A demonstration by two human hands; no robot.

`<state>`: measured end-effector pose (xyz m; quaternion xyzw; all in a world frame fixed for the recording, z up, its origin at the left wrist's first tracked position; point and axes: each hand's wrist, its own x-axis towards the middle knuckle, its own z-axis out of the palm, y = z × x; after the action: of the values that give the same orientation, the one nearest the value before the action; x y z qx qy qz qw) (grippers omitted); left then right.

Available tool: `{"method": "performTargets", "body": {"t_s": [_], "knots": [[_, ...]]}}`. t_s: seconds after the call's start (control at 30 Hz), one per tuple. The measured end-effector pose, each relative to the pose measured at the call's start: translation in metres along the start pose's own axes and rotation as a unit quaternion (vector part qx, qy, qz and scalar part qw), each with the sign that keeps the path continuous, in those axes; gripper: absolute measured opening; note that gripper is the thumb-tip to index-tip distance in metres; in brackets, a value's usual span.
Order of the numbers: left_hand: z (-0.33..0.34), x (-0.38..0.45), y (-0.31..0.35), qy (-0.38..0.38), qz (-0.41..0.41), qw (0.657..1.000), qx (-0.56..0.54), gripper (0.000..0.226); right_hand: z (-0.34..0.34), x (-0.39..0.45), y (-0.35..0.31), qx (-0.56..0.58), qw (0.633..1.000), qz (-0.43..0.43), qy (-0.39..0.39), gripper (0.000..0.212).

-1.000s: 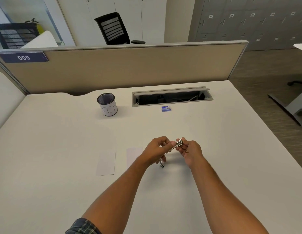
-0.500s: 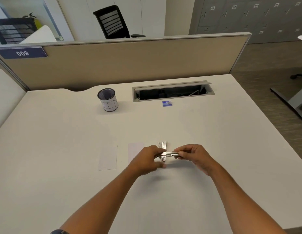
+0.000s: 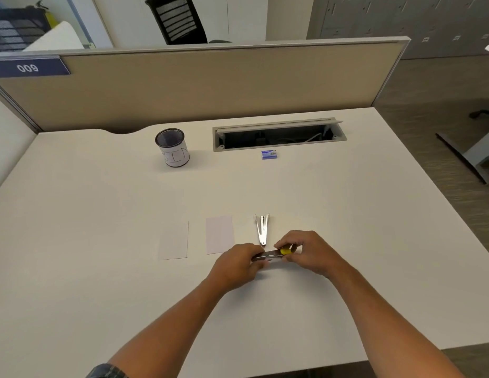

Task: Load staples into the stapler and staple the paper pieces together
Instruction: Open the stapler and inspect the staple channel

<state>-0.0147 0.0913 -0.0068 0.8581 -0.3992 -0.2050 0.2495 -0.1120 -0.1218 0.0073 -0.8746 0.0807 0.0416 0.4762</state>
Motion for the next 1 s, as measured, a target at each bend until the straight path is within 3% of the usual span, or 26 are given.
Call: {"method": "performTargets", "body": {"t_s": [0.2,0.37,0.53,0.7,0.9,1.0], "knots": [[-0.005,-0.002,0.0,0.005,-0.053,0.967,-0.247,0.013,-0.006,0.0,0.002,0.165,0.983,0.03,0.068,0.018],[-0.013,-0.001,0.005,-0.079,-0.145,0.885,-0.435,0.025,-0.004,0.005,-0.004,0.245,0.966,0.013,0.077,0.017],[-0.017,-0.002,0.01,-0.125,-0.168,0.834,-0.511,0.016,-0.005,0.004,-0.008,0.303,0.952,-0.001,0.051,0.033],[-0.02,-0.002,0.01,-0.174,-0.166,0.786,-0.569,0.016,0.0,0.011,-0.013,0.296,0.953,0.005,0.068,0.014],[-0.024,0.005,0.013,-0.195,-0.177,0.778,-0.57,0.006,0.007,0.022,-0.024,0.316,0.945,0.01,0.077,0.01],[-0.023,0.011,0.017,-0.199,-0.18,0.791,-0.55,0.009,0.011,0.031,-0.026,0.316,0.944,0.025,0.095,0.012]]}}
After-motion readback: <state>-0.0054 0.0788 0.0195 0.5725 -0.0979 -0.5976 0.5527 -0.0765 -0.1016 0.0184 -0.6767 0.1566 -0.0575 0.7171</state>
